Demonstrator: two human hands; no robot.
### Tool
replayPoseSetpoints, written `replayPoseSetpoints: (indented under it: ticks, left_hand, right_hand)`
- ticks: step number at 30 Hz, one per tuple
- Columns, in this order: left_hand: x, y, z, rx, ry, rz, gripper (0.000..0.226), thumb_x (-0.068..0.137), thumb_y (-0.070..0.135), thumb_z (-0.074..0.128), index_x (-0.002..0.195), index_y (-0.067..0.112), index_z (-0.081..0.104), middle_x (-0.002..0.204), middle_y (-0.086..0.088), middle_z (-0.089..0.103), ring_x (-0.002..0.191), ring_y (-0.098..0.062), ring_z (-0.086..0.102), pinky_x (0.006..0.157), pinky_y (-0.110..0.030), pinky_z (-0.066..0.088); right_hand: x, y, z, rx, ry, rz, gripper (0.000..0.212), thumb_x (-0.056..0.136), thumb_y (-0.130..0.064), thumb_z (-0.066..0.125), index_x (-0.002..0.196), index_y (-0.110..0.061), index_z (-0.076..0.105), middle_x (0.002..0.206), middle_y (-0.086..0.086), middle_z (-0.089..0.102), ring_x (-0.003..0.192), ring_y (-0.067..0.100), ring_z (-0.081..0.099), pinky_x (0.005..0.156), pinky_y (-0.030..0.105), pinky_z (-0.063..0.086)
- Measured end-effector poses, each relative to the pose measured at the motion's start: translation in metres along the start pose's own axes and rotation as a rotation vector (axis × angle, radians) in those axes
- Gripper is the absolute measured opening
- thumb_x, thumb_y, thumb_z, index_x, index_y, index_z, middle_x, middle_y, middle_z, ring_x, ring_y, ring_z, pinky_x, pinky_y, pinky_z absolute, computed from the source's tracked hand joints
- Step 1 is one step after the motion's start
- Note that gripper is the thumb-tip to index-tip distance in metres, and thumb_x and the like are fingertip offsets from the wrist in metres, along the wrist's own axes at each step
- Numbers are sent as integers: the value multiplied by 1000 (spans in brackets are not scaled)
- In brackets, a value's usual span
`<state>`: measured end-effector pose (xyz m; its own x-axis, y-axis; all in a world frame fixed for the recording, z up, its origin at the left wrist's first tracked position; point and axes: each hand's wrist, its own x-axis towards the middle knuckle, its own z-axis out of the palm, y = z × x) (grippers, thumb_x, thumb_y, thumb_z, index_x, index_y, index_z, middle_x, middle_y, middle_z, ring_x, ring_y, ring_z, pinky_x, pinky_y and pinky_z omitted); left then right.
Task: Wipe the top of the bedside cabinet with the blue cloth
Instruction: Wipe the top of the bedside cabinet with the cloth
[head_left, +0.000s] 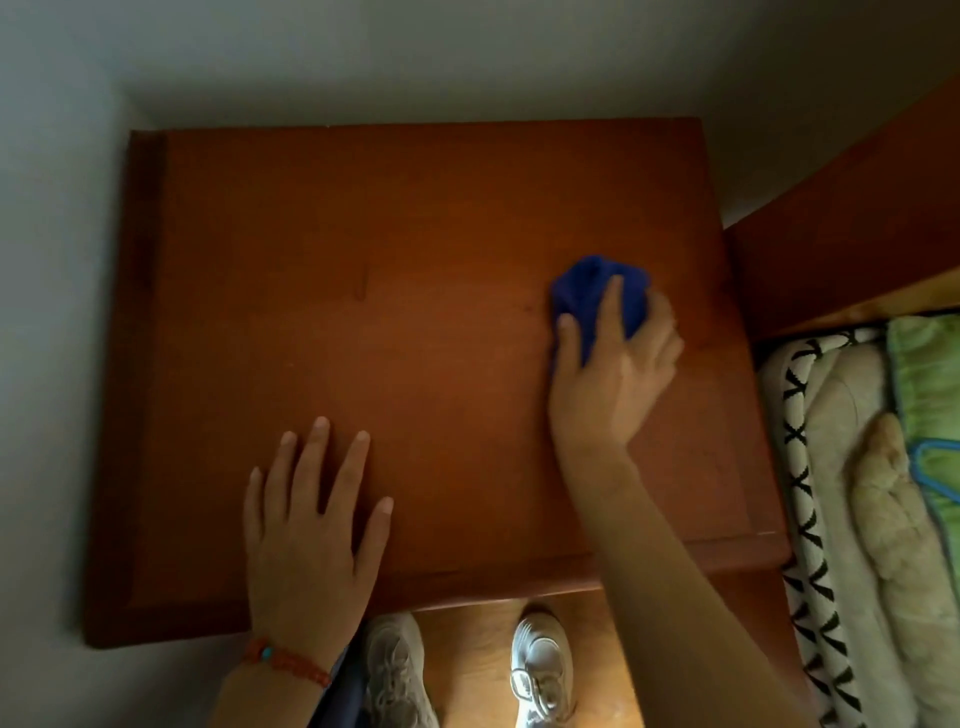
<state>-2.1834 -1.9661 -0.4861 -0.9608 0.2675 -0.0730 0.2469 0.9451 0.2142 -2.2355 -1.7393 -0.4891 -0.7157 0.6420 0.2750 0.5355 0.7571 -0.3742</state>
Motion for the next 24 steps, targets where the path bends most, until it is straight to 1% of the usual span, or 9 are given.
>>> replayPoseSetpoints:
  ticks: [3, 5, 8, 10, 11, 15, 17, 22, 24]
  left_hand:
    - [0, 0, -1, -5, 9, 3, 58, 93, 50, 22, 131, 14, 47, 137, -20, 43, 126, -38, 32, 101, -53, 22]
    - [-1, -2, -2, -17, 4, 12, 58, 93, 50, 22, 131, 15, 46, 137, -19, 43, 127, -37, 32, 101, -53, 23]
    - [0, -4, -2, -30, -9, 20, 56, 94, 51, 19, 132, 18, 43, 137, -18, 43, 127, -36, 31, 102, -52, 22]
    - [-1, -6, -2, -32, -13, 38, 55, 94, 51, 19, 133, 19, 42, 138, -17, 43, 128, -36, 31, 103, -51, 20]
    - [-1, -7, -1, -33, -14, 52, 55, 94, 51, 19, 133, 19, 41, 138, -17, 43, 128, -36, 31, 103, -50, 19]
    - [-4, -16, -7, -51, -5, 50, 55, 94, 51, 19, 133, 19, 42, 138, -18, 43, 127, -34, 32, 103, -50, 20]
    - [-5, -27, -12, -64, 24, 22, 54, 94, 50, 20, 134, 19, 41, 138, -18, 42, 128, -34, 31, 103, -50, 18]
    - [-6, -61, -16, -21, 77, -27, 56, 93, 48, 25, 133, 15, 44, 138, -21, 40, 127, -39, 31, 103, -51, 18]
    - [-8, -66, -12, -10, 65, -42, 57, 93, 49, 22, 132, 14, 44, 138, -21, 41, 127, -40, 31, 102, -53, 21]
  right_hand:
    - [-15, -22, 6, 23, -125, -267, 46, 88, -36, 51, 125, -10, 54, 126, 25, 52, 102, 40, 54, 77, 43, 48]
    - [-9, -8, 1, 49, -157, -311, 48, 87, -39, 50, 127, -11, 53, 127, 24, 52, 104, 41, 54, 78, 44, 47]
    - [2, 13, -7, 35, -80, -110, 48, 89, -36, 54, 130, -12, 49, 131, 25, 47, 110, 42, 48, 85, 49, 43]
    - [-1, -5, 0, 13, -37, 77, 49, 89, -35, 54, 132, -11, 48, 135, 25, 42, 113, 42, 44, 89, 51, 40]
    - [-6, -23, 6, 11, -45, 92, 50, 89, -35, 53, 132, -11, 47, 136, 25, 41, 115, 42, 43, 90, 50, 40]
    - [-33, -74, 22, 27, -186, -332, 50, 88, -41, 45, 129, -13, 50, 131, 21, 50, 110, 37, 51, 79, 41, 48]
    - [-27, -61, 19, 33, -207, -394, 50, 88, -42, 46, 129, -14, 50, 129, 19, 51, 108, 36, 53, 77, 41, 48]
    - [-9, -41, 14, 21, -107, 4, 50, 90, -36, 54, 134, -14, 45, 137, 22, 41, 115, 41, 43, 88, 51, 39]
    - [-22, -65, 22, 22, -100, -53, 49, 89, -35, 53, 131, -12, 48, 135, 24, 43, 112, 43, 45, 85, 50, 42]
